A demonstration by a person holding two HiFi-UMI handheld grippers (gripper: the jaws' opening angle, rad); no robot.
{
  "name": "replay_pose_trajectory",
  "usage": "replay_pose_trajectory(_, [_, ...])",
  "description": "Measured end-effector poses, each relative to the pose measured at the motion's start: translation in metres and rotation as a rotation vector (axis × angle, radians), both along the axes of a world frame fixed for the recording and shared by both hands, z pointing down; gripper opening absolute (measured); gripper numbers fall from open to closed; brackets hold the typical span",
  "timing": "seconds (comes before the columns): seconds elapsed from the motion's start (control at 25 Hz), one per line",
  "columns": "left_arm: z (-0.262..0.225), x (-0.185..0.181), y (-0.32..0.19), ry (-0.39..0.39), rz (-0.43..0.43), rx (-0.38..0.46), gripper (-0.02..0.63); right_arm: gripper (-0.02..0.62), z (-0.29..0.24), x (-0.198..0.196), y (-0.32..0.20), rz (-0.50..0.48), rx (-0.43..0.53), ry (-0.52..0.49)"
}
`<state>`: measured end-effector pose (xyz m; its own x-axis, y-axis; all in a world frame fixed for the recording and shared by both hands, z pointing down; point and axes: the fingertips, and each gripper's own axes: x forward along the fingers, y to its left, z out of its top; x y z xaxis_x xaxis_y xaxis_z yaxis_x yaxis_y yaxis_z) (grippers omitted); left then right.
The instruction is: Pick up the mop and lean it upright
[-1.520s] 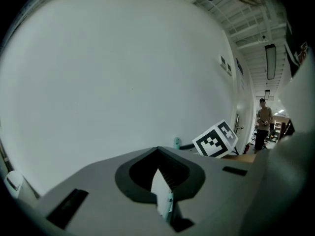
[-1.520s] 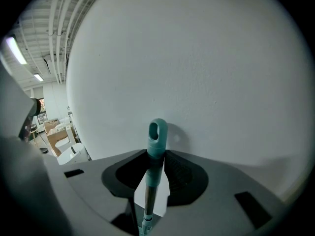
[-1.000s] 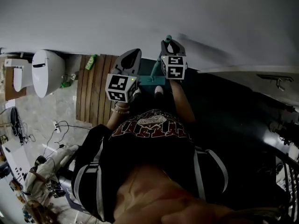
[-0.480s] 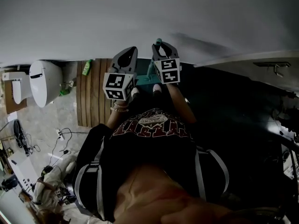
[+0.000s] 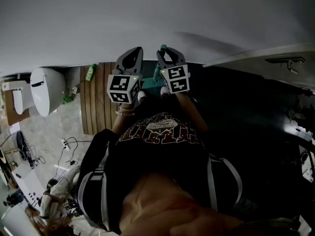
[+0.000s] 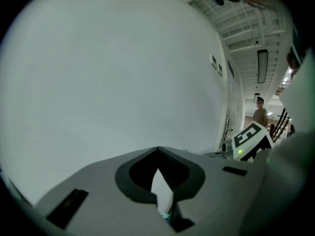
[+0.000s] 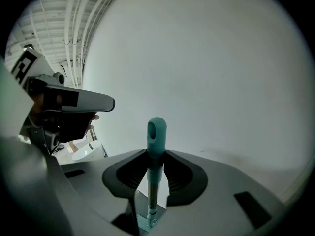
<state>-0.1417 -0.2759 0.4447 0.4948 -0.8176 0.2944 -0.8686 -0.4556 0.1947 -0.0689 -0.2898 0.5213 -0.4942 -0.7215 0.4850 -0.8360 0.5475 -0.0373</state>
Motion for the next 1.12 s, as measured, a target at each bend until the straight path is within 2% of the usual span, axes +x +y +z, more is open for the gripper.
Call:
replay_pose_trajectory(0.44, [0.001,0.015,-0.001,-0.02,0.054,0.017,0.038,0.117,-0.004,-0.001,0.031,-0.053,-0.012,-0.011])
replay_pose_trajectory(0.68, [0.005,0.019,0.001,-0.04,0.055,0.008,0.038,0.117,-0.005,0.004,0.05,-0.092,-0.009,-0.007])
replay_pose_trajectory(1.12, [0.009,0.033,0.015,-0.023,0.078,0.016,0.038,0.115,-0.005,0.014,0.079,-0.116,-0.015,-0.027])
